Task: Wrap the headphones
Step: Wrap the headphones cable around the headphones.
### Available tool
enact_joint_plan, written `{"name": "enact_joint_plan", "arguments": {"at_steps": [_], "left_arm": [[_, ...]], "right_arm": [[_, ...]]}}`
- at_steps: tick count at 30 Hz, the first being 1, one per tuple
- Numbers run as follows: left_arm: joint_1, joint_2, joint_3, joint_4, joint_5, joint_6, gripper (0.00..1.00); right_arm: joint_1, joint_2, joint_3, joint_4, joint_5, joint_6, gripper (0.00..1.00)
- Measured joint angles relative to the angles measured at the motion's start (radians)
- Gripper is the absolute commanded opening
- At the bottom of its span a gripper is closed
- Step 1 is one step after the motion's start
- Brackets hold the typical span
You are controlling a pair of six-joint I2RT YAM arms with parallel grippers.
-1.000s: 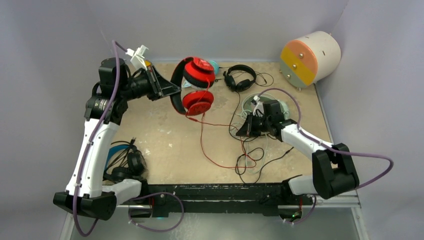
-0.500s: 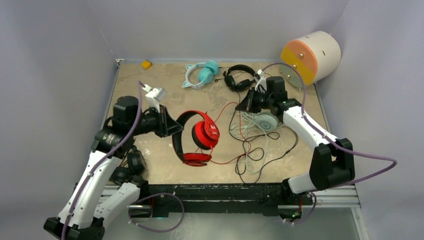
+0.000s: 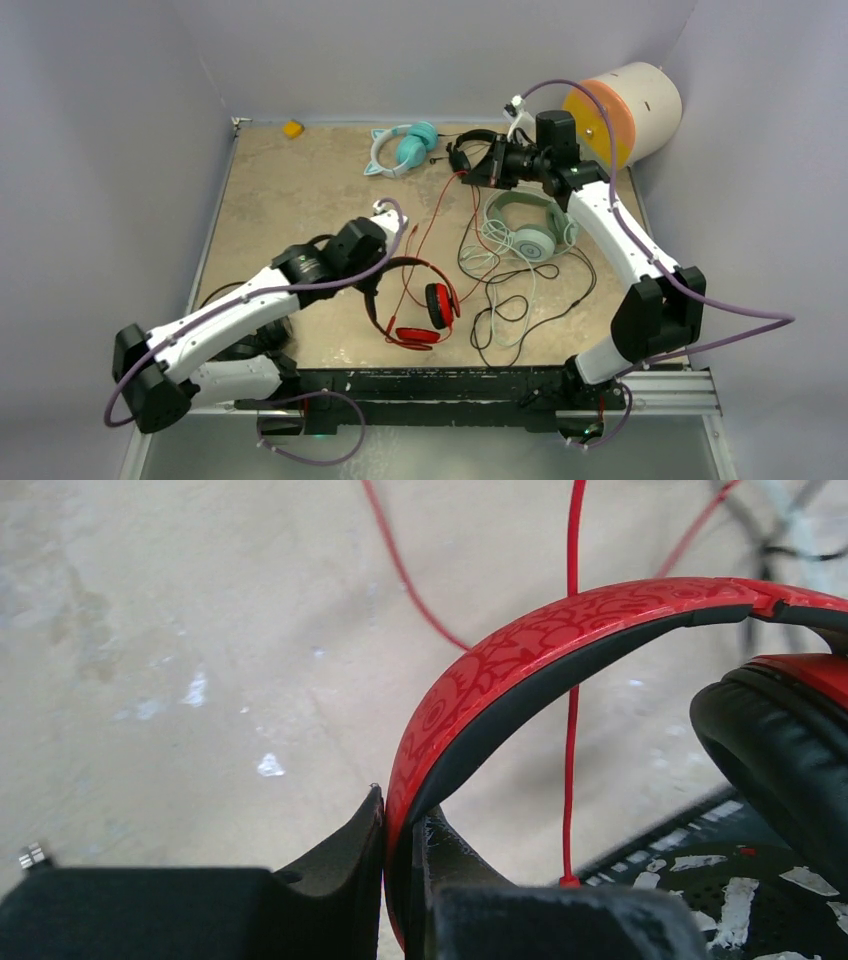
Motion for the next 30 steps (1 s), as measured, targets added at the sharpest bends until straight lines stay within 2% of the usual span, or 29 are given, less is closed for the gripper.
{"name": "enact_joint_plan", "arguments": {"at_steps": [3, 9, 13, 16, 19, 22, 26, 30], "left_arm": [[-0.041, 0.089, 0.001, -0.006, -0.163, 0.0, 0.0], [-0.04, 0.163, 0.044, -0.04, -0.396, -0.054, 0.0], [-0.04, 0.198, 0.086, -0.042, -0.482, -0.154, 0.0], [-0.039, 0.251, 0.121, -0.078, -0.564, -0.287, 0.0], [-0.015, 0.294, 0.153, -0.122, -0.606, -0.403, 0.0], [0.064, 0.303, 0.162, -0.117, -0.581, -0.466, 0.0], [0.157, 0.299, 0.166, -0.071, -0.557, -0.509, 0.0], [0.168, 0.294, 0.166, -0.039, -0.551, -0.521, 0.0]], "right_arm": [[0.0, -0.006, 0.029, -0.021, -0.039, -0.011, 0.0], [0.036, -0.047, 0.032, -0.049, -0.1, -0.016, 0.0], [0.117, -0.072, 0.032, -0.053, -0.115, -0.016, 0.0], [0.179, -0.096, 0.029, -0.051, -0.12, -0.013, 0.0], [0.218, -0.138, -0.001, -0.036, -0.121, 0.003, 0.0], [0.25, -0.185, -0.051, -0.013, -0.116, 0.024, 0.0], [0.284, -0.203, -0.11, 0.016, -0.095, 0.04, 0.0], [0.29, -0.204, -0.136, 0.008, -0.071, 0.051, 0.0]]}}
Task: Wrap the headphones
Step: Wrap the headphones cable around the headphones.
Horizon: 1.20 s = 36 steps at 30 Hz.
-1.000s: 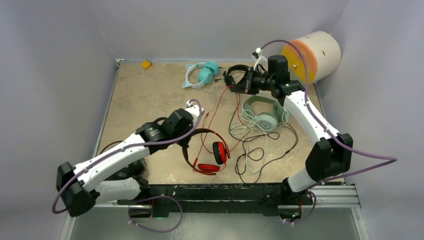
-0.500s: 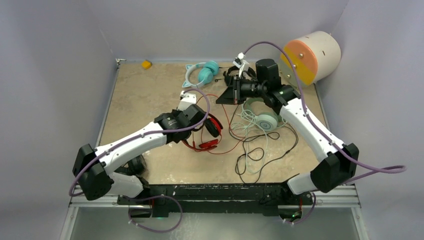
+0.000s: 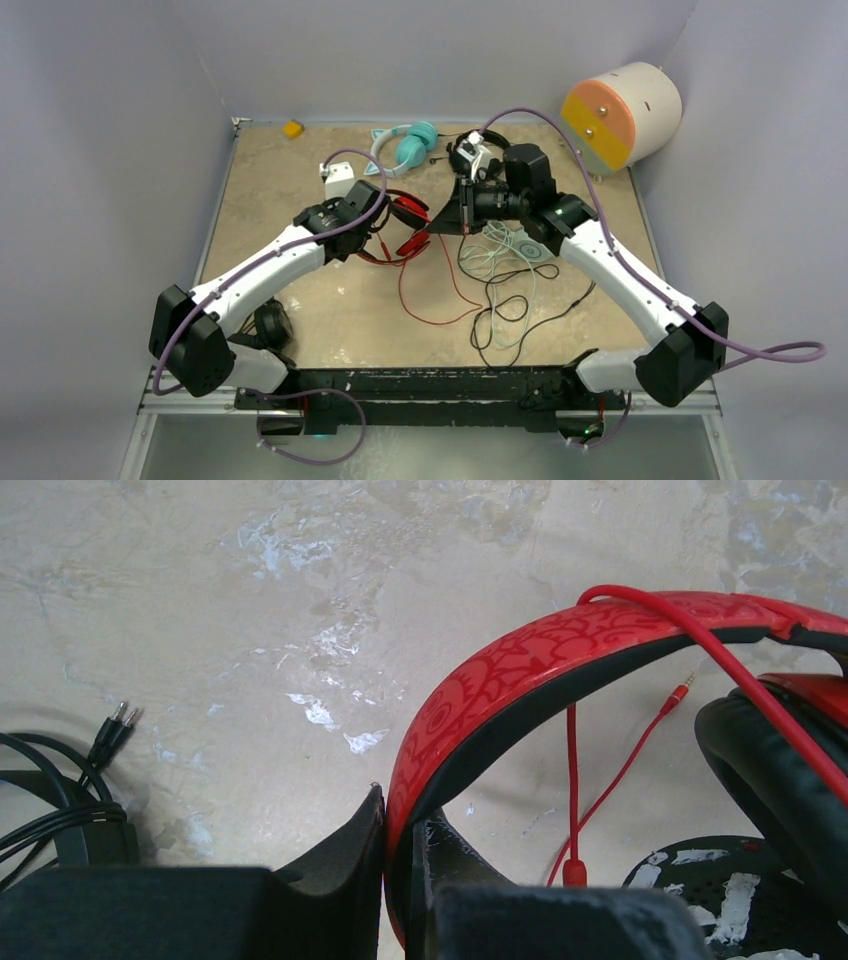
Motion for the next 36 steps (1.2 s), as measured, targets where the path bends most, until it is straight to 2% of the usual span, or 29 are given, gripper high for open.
{"name": "enact_joint_plan", "arguments": {"at_steps": [8, 15, 21, 29, 36], "left_arm": [[0.009, -0.012, -0.044, 0.078, 0.027, 0.007, 0.0], [0.008, -0.021, -0.089, 0.126, 0.051, 0.024, 0.0], [0.008, -0.021, -0.106, 0.18, 0.06, 0.028, 0.0], [0.011, 0.012, -0.086, 0.141, 0.06, 0.004, 0.0], [0.117, 0.079, 0.026, 0.068, 0.149, -0.039, 0.0]], "right_arm": [[-0.018, -0.04, 0.031, -0.052, 0.088, -0.012, 0.0], [-0.062, -0.04, 0.219, -0.146, 0.143, -0.05, 0.0], [-0.063, -0.019, 0.307, -0.18, 0.144, -0.063, 0.0], [-0.058, 0.005, 0.294, -0.17, 0.091, -0.061, 0.0], [0.05, -0.001, 0.117, -0.117, 0.077, -0.063, 0.0]]}}
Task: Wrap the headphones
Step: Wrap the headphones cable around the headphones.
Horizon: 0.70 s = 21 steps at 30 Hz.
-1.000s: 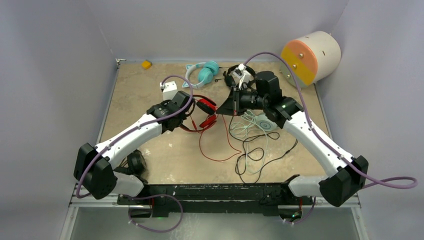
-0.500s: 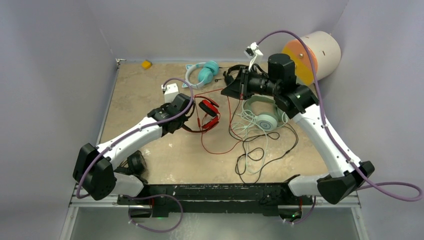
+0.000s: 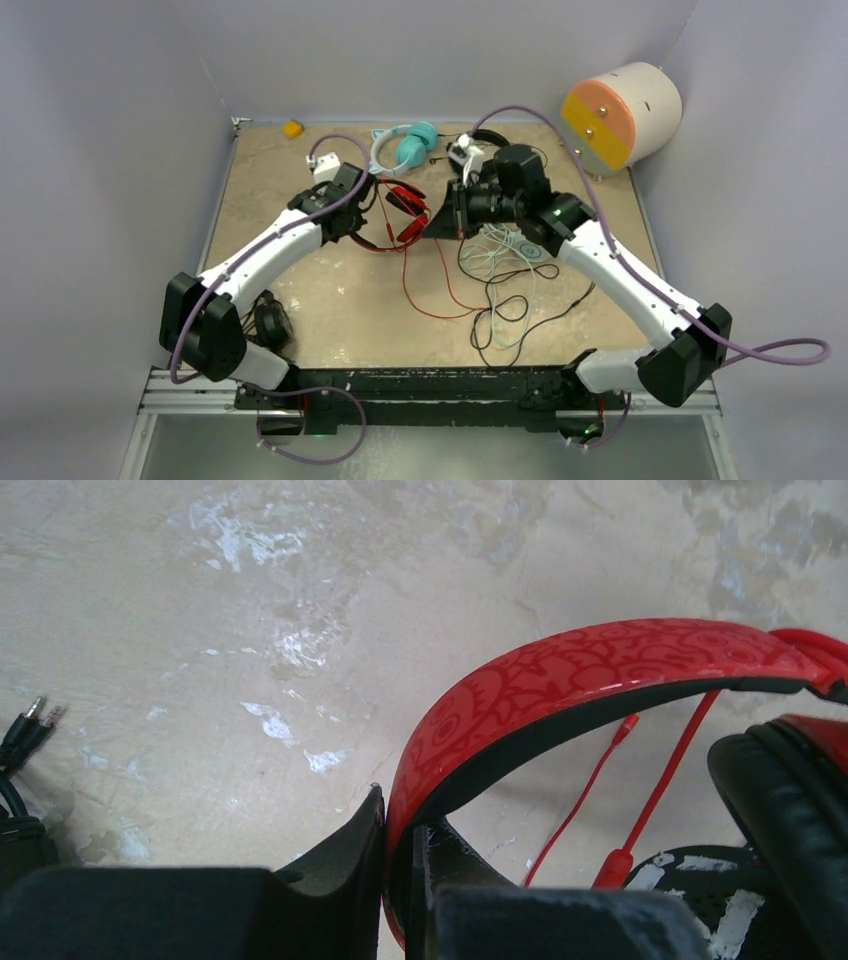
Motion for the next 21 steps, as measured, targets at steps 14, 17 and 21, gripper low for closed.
{"name": "enact_joint_plan", "arguments": {"at_steps": [14, 17, 21], "left_arm": [[0.132, -0.109, 0.132, -0.088, 0.235, 0.003, 0.0], [0.141, -0.163, 0.128, -0.061, 0.297, 0.016, 0.0], [0.142, -0.217, 0.117, -0.031, 0.359, 0.045, 0.0]], "right_arm": [[0.06, 0.004, -0.423, 0.388, 0.004, 0.085, 0.05], [0.062, 0.035, -0.449, 0.481, 0.012, 0.085, 0.06], [0.065, 0.083, -0.466, 0.609, 0.027, 0.076, 0.12]]}}
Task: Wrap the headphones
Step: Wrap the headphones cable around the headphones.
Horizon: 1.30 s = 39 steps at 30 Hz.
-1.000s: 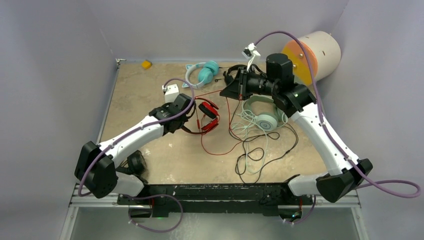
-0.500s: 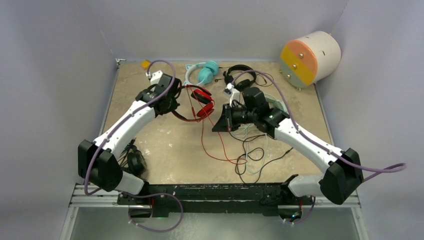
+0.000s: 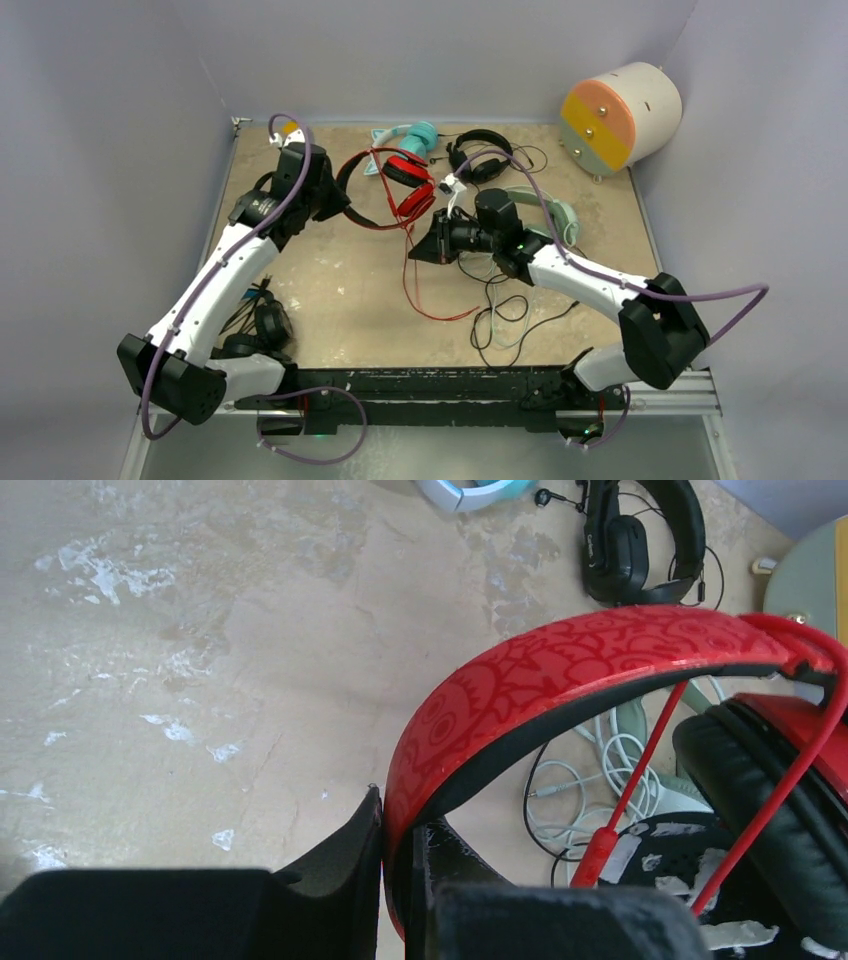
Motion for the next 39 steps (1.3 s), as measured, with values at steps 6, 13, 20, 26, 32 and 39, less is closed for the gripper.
{"name": "enact_joint_plan", "arguments": {"at_steps": [6, 13, 20, 26, 32, 39], "left_arm": [[0.016, -0.01, 0.015, 0.002, 0.011, 0.015, 0.0], [0.018, -0.009, 0.127, -0.055, 0.023, 0.044, 0.0], [0.018, 0.004, 0.241, -0.129, 0.027, 0.074, 0.0], [0.018, 0.011, 0.283, -0.174, 0.027, 0.091, 0.0], [0.018, 0.011, 0.291, -0.198, 0.031, 0.097, 0.0], [0.018, 0.008, 0.297, -0.219, 0.032, 0.098, 0.0]], "right_arm": [[0.003, 0.025, -0.081, 0.17, 0.018, -0.037, 0.27], [0.005, 0.023, -0.184, 0.341, 0.021, -0.075, 0.42], [0.008, 0.023, -0.217, 0.42, 0.019, -0.077, 0.58], [0.018, 0.066, -0.204, 0.341, 0.119, -0.07, 0.7], [0.084, 0.203, -0.101, 0.162, 0.326, -0.056, 0.72], [0.134, 0.352, 0.006, 0.069, 0.465, -0.045, 0.68]]}}
